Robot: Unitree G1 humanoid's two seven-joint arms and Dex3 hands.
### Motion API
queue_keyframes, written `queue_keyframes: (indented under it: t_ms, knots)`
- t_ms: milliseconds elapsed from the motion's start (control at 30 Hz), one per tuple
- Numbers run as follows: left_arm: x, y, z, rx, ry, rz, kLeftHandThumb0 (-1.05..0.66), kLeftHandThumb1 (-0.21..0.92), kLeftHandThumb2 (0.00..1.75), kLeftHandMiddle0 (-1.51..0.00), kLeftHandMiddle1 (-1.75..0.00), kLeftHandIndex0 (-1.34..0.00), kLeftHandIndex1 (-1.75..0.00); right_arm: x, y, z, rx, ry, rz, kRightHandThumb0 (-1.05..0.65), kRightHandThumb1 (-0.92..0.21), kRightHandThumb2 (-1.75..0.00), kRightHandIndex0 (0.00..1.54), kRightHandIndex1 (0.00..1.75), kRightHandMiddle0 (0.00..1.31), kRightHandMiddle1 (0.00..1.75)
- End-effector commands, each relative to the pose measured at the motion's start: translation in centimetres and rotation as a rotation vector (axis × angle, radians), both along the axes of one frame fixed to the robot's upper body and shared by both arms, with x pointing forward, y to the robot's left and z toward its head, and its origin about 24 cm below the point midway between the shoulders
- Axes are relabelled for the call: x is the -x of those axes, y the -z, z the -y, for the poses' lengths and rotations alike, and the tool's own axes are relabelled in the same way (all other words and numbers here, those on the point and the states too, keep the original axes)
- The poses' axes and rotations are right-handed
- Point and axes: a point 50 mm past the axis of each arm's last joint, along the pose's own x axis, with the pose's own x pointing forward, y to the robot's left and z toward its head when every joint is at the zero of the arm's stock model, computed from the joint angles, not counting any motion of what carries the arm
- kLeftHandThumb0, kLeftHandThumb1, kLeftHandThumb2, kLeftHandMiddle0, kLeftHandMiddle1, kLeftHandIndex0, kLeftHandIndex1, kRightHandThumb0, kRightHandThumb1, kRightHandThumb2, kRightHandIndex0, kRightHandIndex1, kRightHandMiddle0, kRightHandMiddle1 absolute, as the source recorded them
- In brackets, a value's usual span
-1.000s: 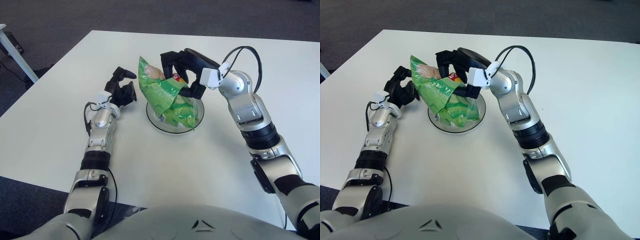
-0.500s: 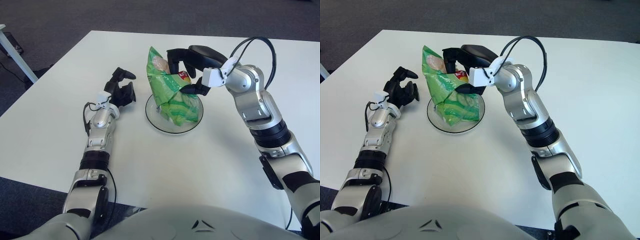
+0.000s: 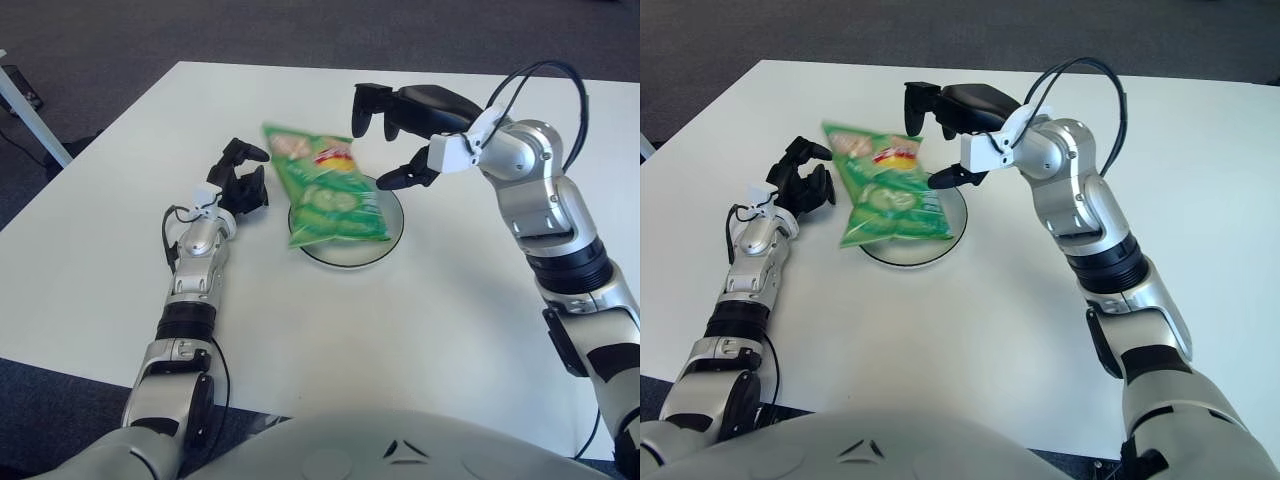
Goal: Put the snack into the plate.
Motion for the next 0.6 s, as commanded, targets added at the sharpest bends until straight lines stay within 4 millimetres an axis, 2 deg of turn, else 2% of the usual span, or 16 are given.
queue_keyframes:
  t_ms: [0,133,233,333,367,500,567]
  knots:
    - [1.4,2.9,-0.4,0.011,-0.04,-0.114,-0.39,0.68,0.86,-1.06,-1.75,-0.35,-1.75,0.2,-1.1,0.2,0.045,-0.039,0.018,-0.81,-0.47,-0.72,0.17,1.22,0.0,0.96]
    - [1.4,2.9,-0.4,0.006,-0.042,-0.119,-0.39,0.67,0.86,-1.06,-1.75,-0.35,-1.75,0.0,-1.3,0.7,0.087,-0.084,0.002,-0.87,-0.51,-0.66,0.12,1.18,0.0,0.8]
    - [1.4,2.9,-0.4,0.005,-0.042,-0.121,-0.39,0.67,0.86,-1.06,-1.75,-0.35,-1.75,-0.3,-1.4,1.4,0.115,-0.102,0.01,-0.93,-0.54,-0.6,0.06,1.09,0.0,0.63]
    - [1.5,2.9,-0.4,0.002,-0.043,-0.121,-0.39,0.67,0.86,-1.06,-1.75,-0.35,-1.75,-0.9,-1.4,2.6,0.125,-0.094,0.011,-0.96,-0.56,-0.56,0.02,0.85,0.0,0.44]
    - [1.5,2.9,-0.4,0.001,-0.043,-0.12,-0.39,0.67,0.86,-1.07,-1.75,-0.35,-1.75,-1.0,-1.3,2.7,0.126,-0.093,0.009,-0.96,-0.57,-0.54,0.01,0.71,0.0,0.35]
    - [1.4,3.0,-0.3,-0.003,-0.042,-0.118,-0.39,0.67,0.87,-1.08,-1.75,-0.35,-1.75,-1.2,-1.4,2.9,0.116,-0.103,0.013,-0.97,-0.6,-0.52,0.0,0.34,0.0,0.1]
    - [1.4,3.0,-0.3,-0.003,-0.042,-0.119,-0.39,0.67,0.87,-1.08,-1.75,-0.35,-1.75,-1.4,-1.7,3.0,0.129,-0.104,0.01,-0.99,-0.61,-0.52,0.0,0.25,0.0,0.05]
